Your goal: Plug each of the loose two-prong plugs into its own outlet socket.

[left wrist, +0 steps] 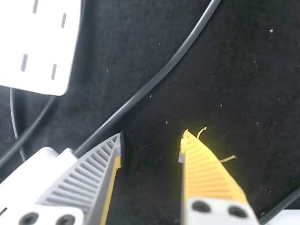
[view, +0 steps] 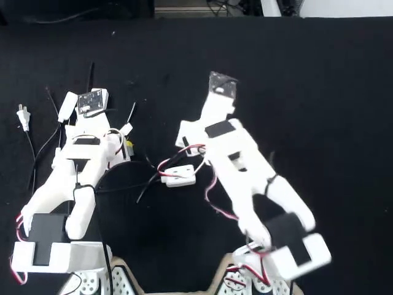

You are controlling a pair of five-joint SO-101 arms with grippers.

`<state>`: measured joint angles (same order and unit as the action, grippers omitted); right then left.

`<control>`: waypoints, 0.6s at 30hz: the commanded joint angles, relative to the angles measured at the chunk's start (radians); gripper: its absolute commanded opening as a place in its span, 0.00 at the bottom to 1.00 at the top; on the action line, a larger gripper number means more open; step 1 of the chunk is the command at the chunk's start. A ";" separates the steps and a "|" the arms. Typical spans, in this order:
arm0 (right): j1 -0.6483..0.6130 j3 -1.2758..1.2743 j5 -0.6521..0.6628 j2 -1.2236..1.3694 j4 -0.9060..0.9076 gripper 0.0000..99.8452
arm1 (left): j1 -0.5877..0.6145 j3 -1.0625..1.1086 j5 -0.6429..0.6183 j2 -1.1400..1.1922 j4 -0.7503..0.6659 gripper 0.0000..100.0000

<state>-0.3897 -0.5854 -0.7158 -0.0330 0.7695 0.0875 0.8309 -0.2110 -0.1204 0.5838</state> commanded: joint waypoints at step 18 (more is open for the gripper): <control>0.054 0.476 -0.112 0.381 0.373 0.22 | 0.013 -0.018 -0.009 -0.031 0.009 0.20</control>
<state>-0.3529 -0.2048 -0.8170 0.3368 1.1270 0.0936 0.8309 -0.2110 -0.1204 0.5869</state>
